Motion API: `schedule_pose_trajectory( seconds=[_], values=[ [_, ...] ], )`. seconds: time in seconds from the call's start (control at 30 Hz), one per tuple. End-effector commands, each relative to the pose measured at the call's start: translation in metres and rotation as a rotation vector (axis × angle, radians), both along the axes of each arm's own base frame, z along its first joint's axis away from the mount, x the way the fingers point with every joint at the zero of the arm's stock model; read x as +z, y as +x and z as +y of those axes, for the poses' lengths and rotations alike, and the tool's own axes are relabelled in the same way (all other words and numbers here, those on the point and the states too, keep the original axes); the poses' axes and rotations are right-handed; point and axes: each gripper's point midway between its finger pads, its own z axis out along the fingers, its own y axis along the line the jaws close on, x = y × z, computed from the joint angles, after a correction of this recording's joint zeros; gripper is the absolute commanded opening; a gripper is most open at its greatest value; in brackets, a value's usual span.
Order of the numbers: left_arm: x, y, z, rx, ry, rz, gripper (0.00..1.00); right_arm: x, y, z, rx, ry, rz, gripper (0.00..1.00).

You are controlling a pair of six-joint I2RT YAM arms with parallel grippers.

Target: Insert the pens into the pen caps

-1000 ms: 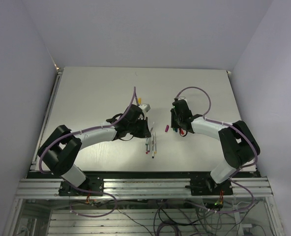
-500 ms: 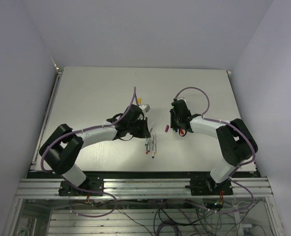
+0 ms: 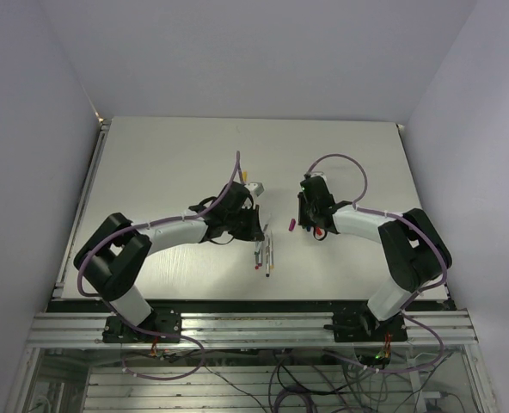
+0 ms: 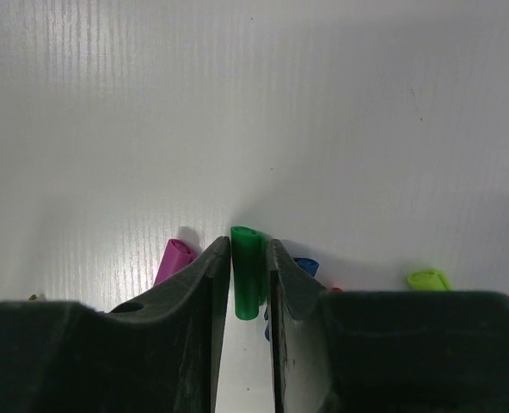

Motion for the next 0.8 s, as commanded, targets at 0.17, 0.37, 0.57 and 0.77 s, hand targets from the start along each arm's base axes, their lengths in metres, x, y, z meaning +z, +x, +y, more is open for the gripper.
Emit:
schedule_pose_trajectory(
  seconds=[0.17,0.37,0.57,0.77],
  values=[
    [0.015,0.010,-0.012,-0.037,-0.050,-0.033,0.07,-0.019,-0.029,-0.016,-0.031,-0.052,0.109,0.25],
    [0.014,0.011,-0.013,-0.039,-0.049,-0.029,0.07,-0.028,-0.038,-0.011,-0.003,-0.090,0.155,0.12],
    [0.014,0.011,-0.012,-0.036,-0.049,-0.031,0.07,-0.036,-0.047,-0.016,-0.010,-0.144,0.217,0.00],
    [0.013,0.011,-0.013,-0.041,-0.053,-0.029,0.07,-0.031,-0.041,-0.015,-0.022,-0.153,0.207,0.00]
  ],
)
